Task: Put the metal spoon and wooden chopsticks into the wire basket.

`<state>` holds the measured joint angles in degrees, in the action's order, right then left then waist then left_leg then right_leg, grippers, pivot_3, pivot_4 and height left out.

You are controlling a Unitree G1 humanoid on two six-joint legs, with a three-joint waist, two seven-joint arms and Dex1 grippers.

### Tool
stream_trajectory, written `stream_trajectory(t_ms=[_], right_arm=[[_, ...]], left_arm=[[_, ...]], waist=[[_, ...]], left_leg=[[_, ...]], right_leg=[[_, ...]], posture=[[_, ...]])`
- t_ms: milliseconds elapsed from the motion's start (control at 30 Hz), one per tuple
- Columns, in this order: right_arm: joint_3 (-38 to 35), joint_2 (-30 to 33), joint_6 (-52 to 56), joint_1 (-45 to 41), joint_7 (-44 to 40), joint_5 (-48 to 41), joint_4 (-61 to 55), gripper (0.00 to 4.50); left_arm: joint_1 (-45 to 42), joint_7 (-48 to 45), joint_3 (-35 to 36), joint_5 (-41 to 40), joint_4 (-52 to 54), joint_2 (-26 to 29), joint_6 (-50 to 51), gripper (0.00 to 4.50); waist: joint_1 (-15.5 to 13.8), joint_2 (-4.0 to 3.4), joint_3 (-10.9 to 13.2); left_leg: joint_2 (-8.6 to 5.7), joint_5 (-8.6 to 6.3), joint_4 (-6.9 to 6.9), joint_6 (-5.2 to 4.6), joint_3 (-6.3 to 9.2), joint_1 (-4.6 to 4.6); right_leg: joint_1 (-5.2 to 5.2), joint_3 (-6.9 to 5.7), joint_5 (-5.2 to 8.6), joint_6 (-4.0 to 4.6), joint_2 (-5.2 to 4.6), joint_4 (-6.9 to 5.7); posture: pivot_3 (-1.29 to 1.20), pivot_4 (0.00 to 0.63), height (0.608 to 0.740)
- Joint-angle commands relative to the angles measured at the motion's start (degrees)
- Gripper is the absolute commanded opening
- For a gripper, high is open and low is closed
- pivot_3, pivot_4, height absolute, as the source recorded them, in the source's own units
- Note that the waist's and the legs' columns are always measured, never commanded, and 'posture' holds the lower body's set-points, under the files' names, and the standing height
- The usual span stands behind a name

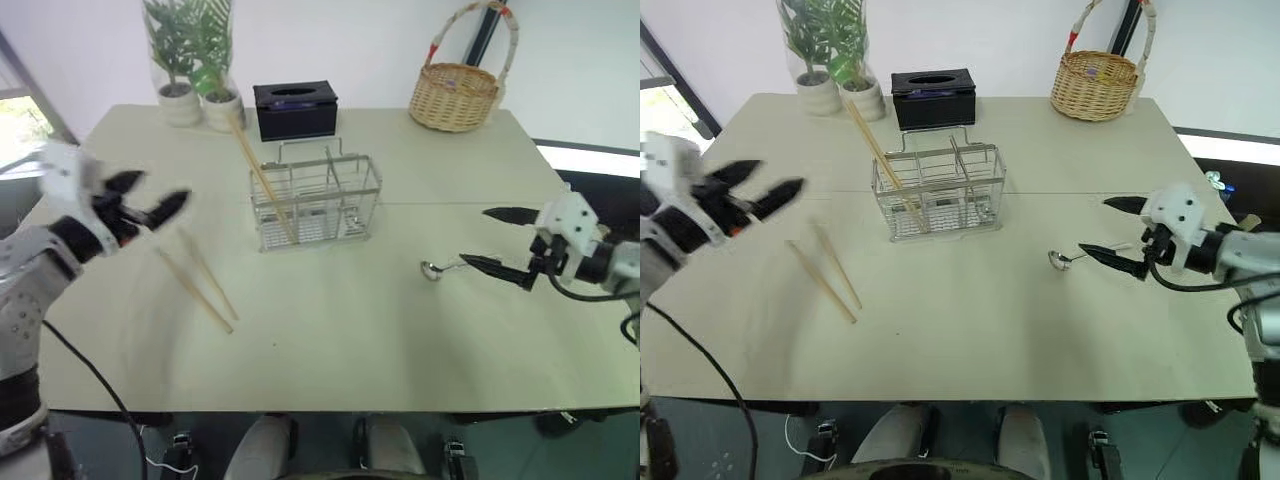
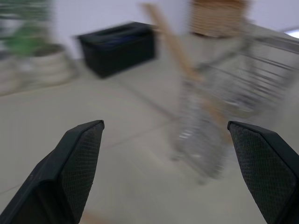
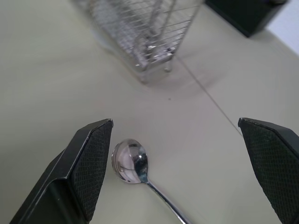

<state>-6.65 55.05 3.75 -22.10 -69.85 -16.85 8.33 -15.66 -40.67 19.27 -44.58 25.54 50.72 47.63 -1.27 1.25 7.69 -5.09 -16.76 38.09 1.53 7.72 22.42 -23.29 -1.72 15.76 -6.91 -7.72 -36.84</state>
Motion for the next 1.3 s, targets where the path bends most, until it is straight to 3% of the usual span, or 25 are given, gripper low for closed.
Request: stream_trajectory(t_ms=[33, 167, 333, 533, 800, 900, 1000, 1100, 1200, 1300], right_arm=[[4.7, 0.1, -5.9, -7.8, -5.4, 3.9, 8.0, 4.47], [15.9, -2.8, -18.5, -23.6, -11.0, 15.8, 28.0, 4.47], [25.1, -5.1, -29.9, -34.6, -10.8, 28.0, 46.5, 4.47], [31.2, -8.5, -35.8, -41.0, -6.3, 37.5, 58.6, 4.47], [31.7, -11.8, -36.1, -43.2, -3.7, 41.0, 64.1, 4.47], [31.2, -12.4, -35.7, -43.5, -4.3, 40.9, 64.6, 3.66], [31.0, -12.8, -35.6, -43.5, -4.9, 40.8, 64.7, 2.21], [30.7, -13.3, -35.4, -43.5, -6.4, 40.4, 64.8, 1.45], [30.0, -13.8, -34.9, -43.4, -6.9, 39.7, 64.6, 0.04], [29.2, -14.2, -34.6, -43.4, -7.3, 39.5, 64.3, 0.04]], left_arm=[[-0.6, -7.6, -2.8, -3.0, 2.3, 2.8, 0.3, 4.48], [-2.3, -14.0, -7.8, -2.9, 2.7, 4.7, -0.6, 4.48], [-4.4, -16.3, -9.3, -2.7, 2.6, 5.2, -0.6, 4.48], [-5.2, -15.1, -9.8, -2.7, 4.3, 4.4, 0.0, 4.48], [-5.1, -11.4, -8.1, -4.5, 5.9, 3.8, 1.5, 4.48], [-4.8, -10.0, -7.2, -5.7, 6.7, 3.8, 2.1, 4.50], [-4.8, -8.9, -6.8, -6.4, 7.0, 3.8, 2.4, 4.50], [-5.5, -7.8, -6.4, -7.2, 6.8, 3.6, 2.8, 4.50], [-6.5, -7.0, -6.4, -7.9, 6.4, 3.5, 3.0, 4.50], [-7.7, -6.8, -6.9, -7.8, 5.3, 3.4, 2.7, 4.50]], waist=[[0.5, -0.09, 0.1], [1.4, -0.16, 0.3], [1.9, -0.04, 0.3], [2.2, -0.07, 0.3], [2.2, 0.01, 0.3], [2.3, 0.04, 0.3], [2.4, 0.05, 0.2], [2.5, 0.06, 0.2], [2.5, 0.06, 0.2], [2.4, 0.06, 0.2]], left_leg=[[0.00, 0.00, -0.02, -0.01, 0.01, 0.00], [0.02, 0.04, -0.09, -0.06, 0.03, -0.04], [-0.02, 0.06, -0.09, -0.06, 0.10, -0.04], [-0.09, 0.30, -0.10, 0.35, 0.06, -0.03], [-0.08, 0.26, -0.07, 0.27, 0.14, -0.13], [-0.06, 0.29, -0.06, 0.30, 0.21, -0.16], [-0.06, 0.30, -0.01, 0.31, 0.21, -0.19], [-0.05, 0.31, 0.00, 0.32, 0.21, -0.20], [-0.03, 0.30, 0.00, 0.32, 0.22, -0.20], [-0.03, 0.31, -0.01, 0.34, 0.24, -0.20]], right_leg=[[0.05, 0.00, 0.00, 0.00, 0.00, 0.07], [0.09, -0.02, -0.03, 0.03, 0.05, 0.21], [0.15, -0.03, -0.06, 0.01, 0.09, 0.30], [0.06, 0.01, -0.16, -0.15, 0.09, 0.17], [0.01, 0.07, -0.14, -0.13, 0.13, -0.27], [0.03, 0.07, -0.14, -0.13, 0.18, -0.32], [0.06, 0.06, -0.15, -0.12, 0.22, -0.34], [0.05, 0.07, -0.16, -0.10, 0.27, -0.36], [0.05, 0.08, -0.17, -0.11, 0.29, -0.35], [0.05, 0.07, -0.17, -0.10, 0.30, -0.36]], posture=[[0.00, 0.150, 0.650], [0.00, 0.150, 0.650], [0.00, 0.150, 0.650], [0.00, 0.150, 0.650], [0.00, 0.150, 0.650], [0.00, 0.150, 0.650], [0.00, 0.150, 0.650], [0.00, 0.150, 0.650], [0.00, 0.150, 0.650], [0.00, 0.150, 0.650]])
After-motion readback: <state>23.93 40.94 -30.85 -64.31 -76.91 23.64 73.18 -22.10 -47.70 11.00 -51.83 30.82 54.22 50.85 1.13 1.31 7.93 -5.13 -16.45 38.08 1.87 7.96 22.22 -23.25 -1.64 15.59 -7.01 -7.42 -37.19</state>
